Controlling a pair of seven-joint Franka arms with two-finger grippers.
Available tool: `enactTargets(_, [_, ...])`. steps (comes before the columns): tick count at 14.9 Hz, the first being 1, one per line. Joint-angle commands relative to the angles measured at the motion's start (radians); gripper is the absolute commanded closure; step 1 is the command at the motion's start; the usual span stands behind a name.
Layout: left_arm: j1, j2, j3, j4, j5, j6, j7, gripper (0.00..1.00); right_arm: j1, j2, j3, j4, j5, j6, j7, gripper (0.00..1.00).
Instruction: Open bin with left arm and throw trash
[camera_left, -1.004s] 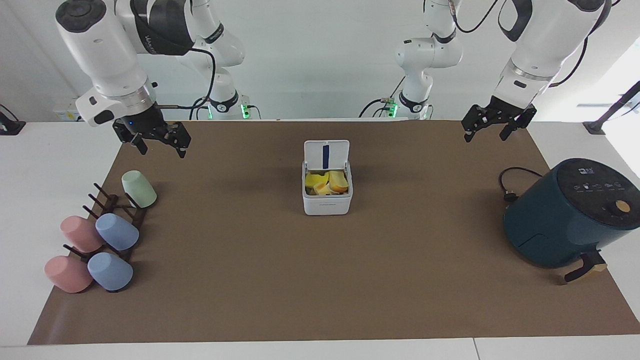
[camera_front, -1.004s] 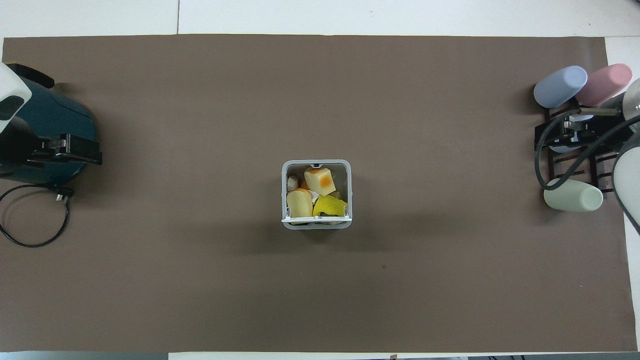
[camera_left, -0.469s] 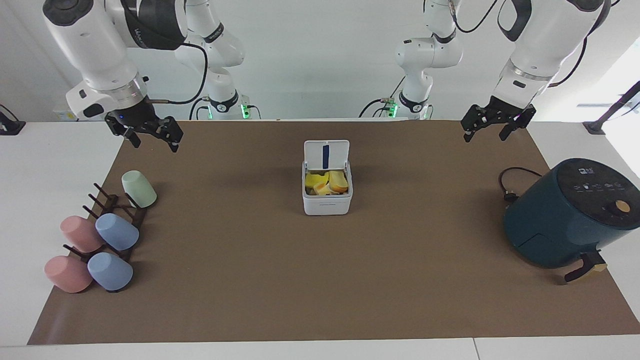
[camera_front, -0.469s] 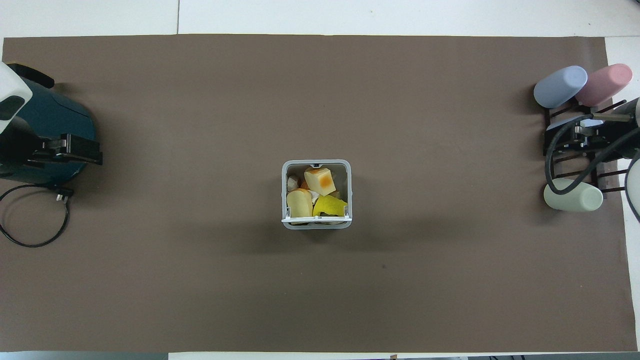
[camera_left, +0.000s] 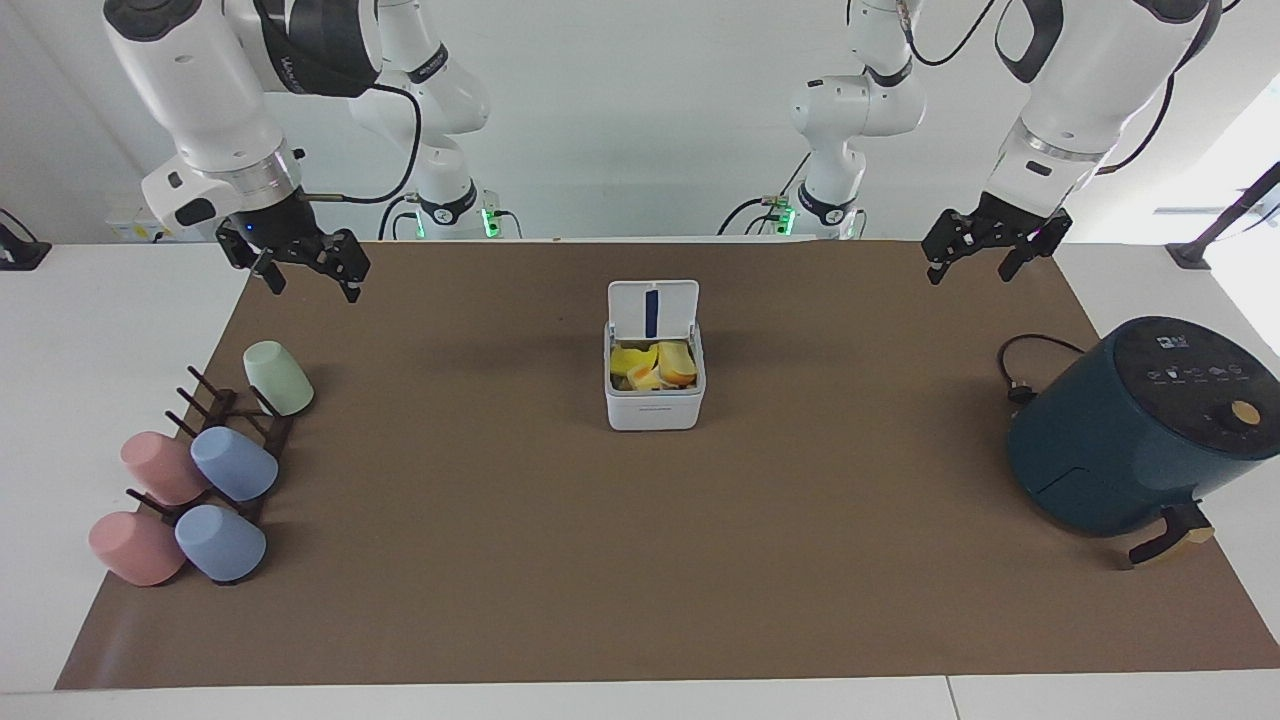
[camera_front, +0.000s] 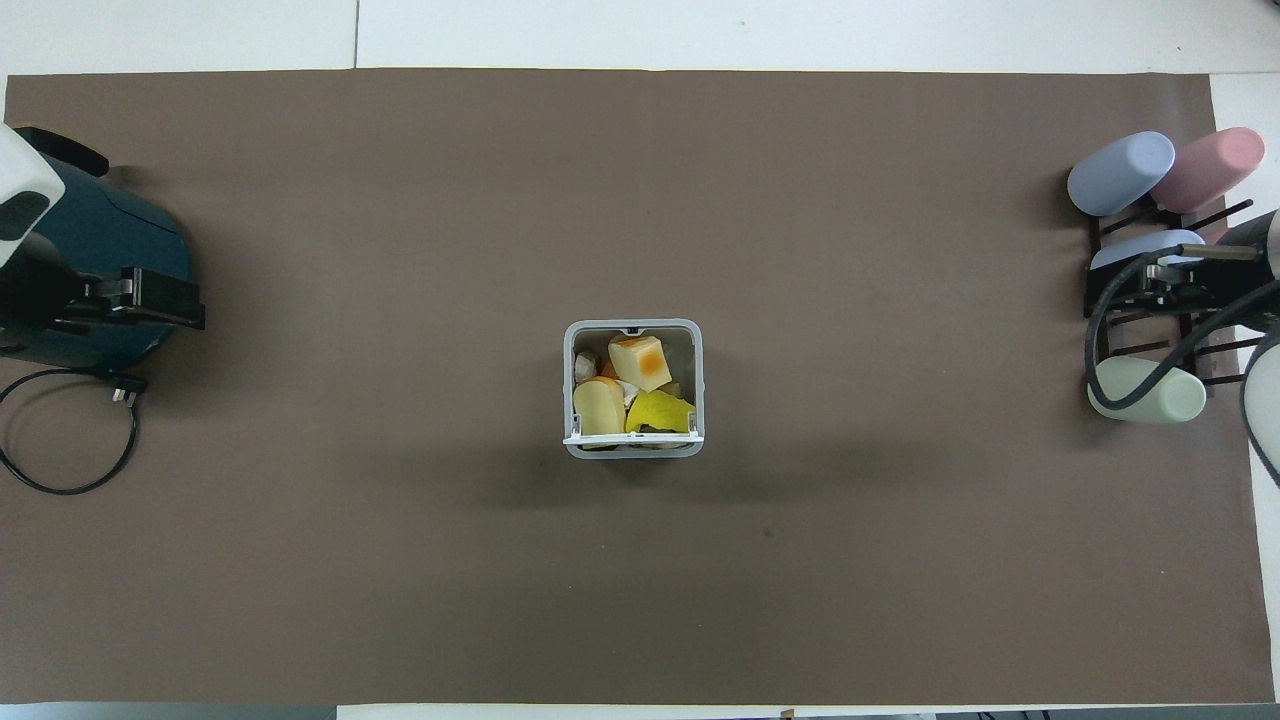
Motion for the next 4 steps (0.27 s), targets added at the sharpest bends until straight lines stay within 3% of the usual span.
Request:
enactTargets(1, [-0.016, -0.02, 0.012, -0.017, 0.013, 0.006, 0.006, 0.0, -0.008, -0.017, 0.009, -0.019, -0.004, 0.016, -0.004, 0.0])
enactTargets(4, [-0.016, -0.02, 0.012, -0.017, 0.013, 0.007, 0.006, 0.0, -0.008, -0.011, 0.009, -0.001, -0.003, 0.002, -0.013, 0.0])
